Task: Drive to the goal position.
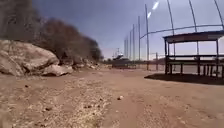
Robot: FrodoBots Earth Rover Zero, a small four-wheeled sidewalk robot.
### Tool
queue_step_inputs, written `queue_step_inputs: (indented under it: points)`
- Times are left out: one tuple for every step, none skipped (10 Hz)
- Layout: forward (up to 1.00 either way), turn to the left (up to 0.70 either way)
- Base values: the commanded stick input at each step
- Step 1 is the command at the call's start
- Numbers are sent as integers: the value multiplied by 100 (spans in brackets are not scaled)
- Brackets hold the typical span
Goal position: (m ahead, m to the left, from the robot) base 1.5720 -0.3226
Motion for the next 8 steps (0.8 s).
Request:
queue_step_inputs:
  points:
    - [85,0]
    - [85,0]
    - [85,0]
    - [85,0]
    - [85,0]
    - [85,0]
    - [85,0]
    - [85,0]
